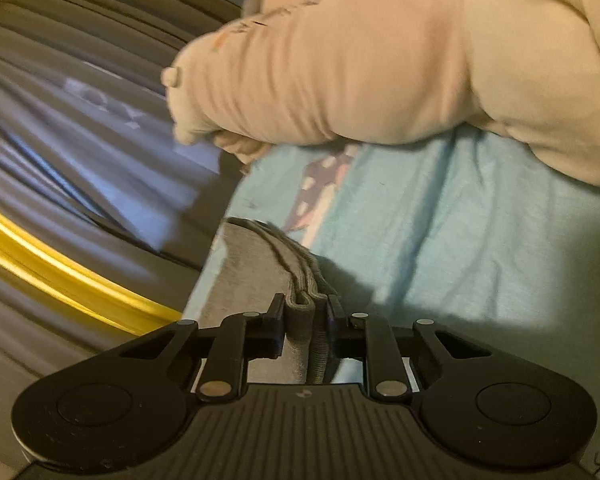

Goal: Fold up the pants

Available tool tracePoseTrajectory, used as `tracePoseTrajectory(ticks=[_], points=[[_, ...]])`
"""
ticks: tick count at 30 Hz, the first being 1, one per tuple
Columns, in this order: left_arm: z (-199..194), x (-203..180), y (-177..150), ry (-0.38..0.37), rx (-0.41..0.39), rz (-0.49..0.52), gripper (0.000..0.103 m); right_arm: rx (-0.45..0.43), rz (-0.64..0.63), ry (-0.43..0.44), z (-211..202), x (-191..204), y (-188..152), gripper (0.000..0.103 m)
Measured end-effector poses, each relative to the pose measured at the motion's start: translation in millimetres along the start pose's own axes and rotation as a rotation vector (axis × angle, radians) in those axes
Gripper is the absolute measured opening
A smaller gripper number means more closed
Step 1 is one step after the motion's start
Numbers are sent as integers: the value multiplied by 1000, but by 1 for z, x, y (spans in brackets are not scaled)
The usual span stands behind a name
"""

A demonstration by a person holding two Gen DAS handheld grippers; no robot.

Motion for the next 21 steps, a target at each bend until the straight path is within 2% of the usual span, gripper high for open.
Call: tracePoseTrajectory(ticks=[2,3,5,7,8,11,14,17,19,21], points=[[0,0,0,0,4,3,96,10,-9,-19,5,2,0,27],[-1,1,0,-4,7,-3,96,20,-10,-40,9,1,0,38],[-3,2,3,-20,12,-29,96,52,0,-46,18,-1,-4,45],[-8,5,6,-30,20,-54,96,63,1,-64,24,-3,-6,36],[-11,5,8,-36,21,-58,96,58,-4,-84,25,-2,-5,21],[-27,8,17,-50,-8,-62,96,52,-84,-113,22,14,-2,17],[-45,13,29,-74,-46,-83,96,30,-245,-138,17,55,0,16],[-64,23,41,-107,-83,-131,96,8,-454,-85,14,125,-7,15],[-74,29,46,-97,-91,-153,96,36,-561,19,17,177,-27,15],[-82,32,49,-100,-101,-160,96,99,-662,138,25,229,-63,15]])
Point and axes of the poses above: each gripper's, at about its wrist camera, not at the fingertips, and z roughly the way its jaws point, x to its left, y to its top, the point moved 6 cm from there along z, roughly the way its jaws point, and after that the axes turned 7 degrees about -z, right-handed, at the moved point
